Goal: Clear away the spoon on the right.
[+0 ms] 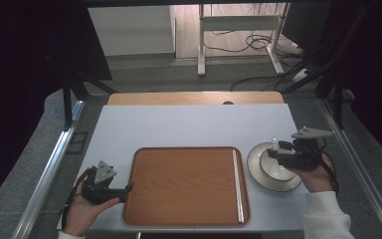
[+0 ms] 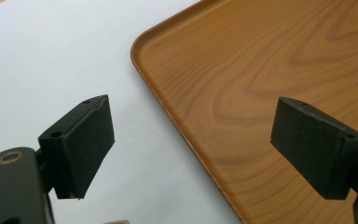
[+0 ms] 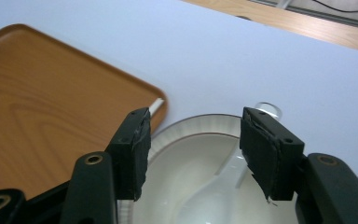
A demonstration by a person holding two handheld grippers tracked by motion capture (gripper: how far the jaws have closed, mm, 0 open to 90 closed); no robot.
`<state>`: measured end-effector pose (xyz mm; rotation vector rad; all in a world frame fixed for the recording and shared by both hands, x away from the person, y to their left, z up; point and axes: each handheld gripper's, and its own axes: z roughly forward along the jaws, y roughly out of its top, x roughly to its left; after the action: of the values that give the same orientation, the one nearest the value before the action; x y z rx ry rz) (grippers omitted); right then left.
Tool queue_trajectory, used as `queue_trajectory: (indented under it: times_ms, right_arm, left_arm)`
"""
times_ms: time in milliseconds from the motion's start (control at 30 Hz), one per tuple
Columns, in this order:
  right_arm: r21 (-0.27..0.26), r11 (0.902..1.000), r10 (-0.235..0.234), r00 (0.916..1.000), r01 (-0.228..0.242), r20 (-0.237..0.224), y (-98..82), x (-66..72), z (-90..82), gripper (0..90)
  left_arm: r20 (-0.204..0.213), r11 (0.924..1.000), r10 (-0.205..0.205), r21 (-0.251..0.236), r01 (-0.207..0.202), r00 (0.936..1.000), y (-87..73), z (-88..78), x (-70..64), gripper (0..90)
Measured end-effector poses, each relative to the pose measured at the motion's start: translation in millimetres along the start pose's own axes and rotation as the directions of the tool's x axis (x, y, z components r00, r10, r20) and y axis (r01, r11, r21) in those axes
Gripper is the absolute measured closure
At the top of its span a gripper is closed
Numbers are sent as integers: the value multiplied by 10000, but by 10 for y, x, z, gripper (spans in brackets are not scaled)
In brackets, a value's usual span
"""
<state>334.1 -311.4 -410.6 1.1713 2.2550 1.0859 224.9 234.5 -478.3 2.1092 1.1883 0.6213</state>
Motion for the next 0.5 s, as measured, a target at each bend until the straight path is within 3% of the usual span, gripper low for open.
queue_trajectory:
  times_ms: [233,500]
  right_arm:
    - [98,9977,667,9976,-668,183,-35,-236,89,420]
    - [371,9916,1234,9923,-1236,68,-7,-418,281,415]
  left_arm:
    - [-39,10000,-48,-19,48,10000,1,-7,8,128]
    - [-66,10000,-40,12,40,10000,-7,-21,4,128]
